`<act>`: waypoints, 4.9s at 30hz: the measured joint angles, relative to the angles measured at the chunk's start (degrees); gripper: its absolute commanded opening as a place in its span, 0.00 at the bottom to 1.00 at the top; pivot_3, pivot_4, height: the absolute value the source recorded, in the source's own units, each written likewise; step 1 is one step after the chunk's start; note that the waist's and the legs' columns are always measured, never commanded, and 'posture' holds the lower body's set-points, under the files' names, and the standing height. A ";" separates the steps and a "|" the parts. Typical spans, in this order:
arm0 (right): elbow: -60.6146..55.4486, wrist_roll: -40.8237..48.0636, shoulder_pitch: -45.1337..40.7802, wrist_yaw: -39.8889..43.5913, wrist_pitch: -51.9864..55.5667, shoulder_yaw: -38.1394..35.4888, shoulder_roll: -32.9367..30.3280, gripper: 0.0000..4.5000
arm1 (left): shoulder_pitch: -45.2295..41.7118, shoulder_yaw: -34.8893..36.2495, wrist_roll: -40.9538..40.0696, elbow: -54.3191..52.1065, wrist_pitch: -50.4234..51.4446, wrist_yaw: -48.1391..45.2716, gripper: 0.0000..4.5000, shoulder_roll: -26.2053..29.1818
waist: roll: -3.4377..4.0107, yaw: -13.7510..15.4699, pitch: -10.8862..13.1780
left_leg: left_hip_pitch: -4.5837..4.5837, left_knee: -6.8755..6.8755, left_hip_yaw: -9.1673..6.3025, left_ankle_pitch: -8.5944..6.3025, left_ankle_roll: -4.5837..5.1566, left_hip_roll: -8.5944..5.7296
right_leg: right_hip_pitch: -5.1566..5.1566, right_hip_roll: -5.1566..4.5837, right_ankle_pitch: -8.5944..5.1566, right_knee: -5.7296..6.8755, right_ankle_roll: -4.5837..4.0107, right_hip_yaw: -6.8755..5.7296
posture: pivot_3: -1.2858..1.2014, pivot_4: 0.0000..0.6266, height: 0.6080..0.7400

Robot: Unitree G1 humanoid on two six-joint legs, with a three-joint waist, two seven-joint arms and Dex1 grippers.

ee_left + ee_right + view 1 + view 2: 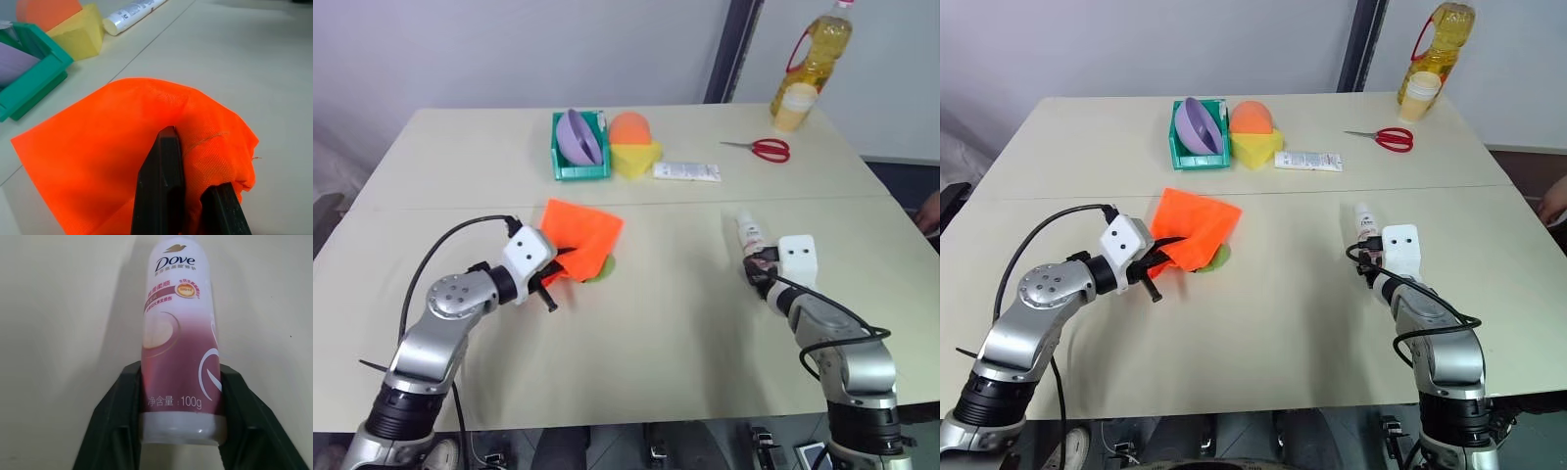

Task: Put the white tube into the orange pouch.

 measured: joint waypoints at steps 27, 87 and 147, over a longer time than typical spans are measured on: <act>-18.38 4.09 5.41 28.35 -12.95 21.78 -14.42 0.29 | -18.87 3.05 -20.20 6.91 23.64 -1.17 0.00 -5.72 | -0.01 0.09 0.02 | -0.06 0.10 -0.05 0.00 0.00 -0.08 | 0.00 0.03 0.04 -0.03 0.06 0.01 | 0.52 0.24 0.89; -14.19 0.66 -7.25 13.79 8.55 29.21 4.54 0.29 | -22.57 2.45 -22.35 15.89 29.16 -4.19 0.00 -2.04 | -0.01 0.00 0.02 | -0.14 0.04 -0.07 0.01 0.00 -0.06 | -0.13 0.02 0.05 -0.01 0.03 0.01 | 0.52 0.24 0.89; -15.17 4.23 -9.04 11.92 15.21 25.66 6.95 0.29 | -32.37 0.12 -13.65 31.37 19.13 -12.05 0.00 1.39 | 0.00 -0.10 0.02 | -1.04 0.85 -0.11 0.00 0.03 -0.06 | -0.94 0.02 0.09 0.61 0.10 0.00 | 0.52 0.24 0.89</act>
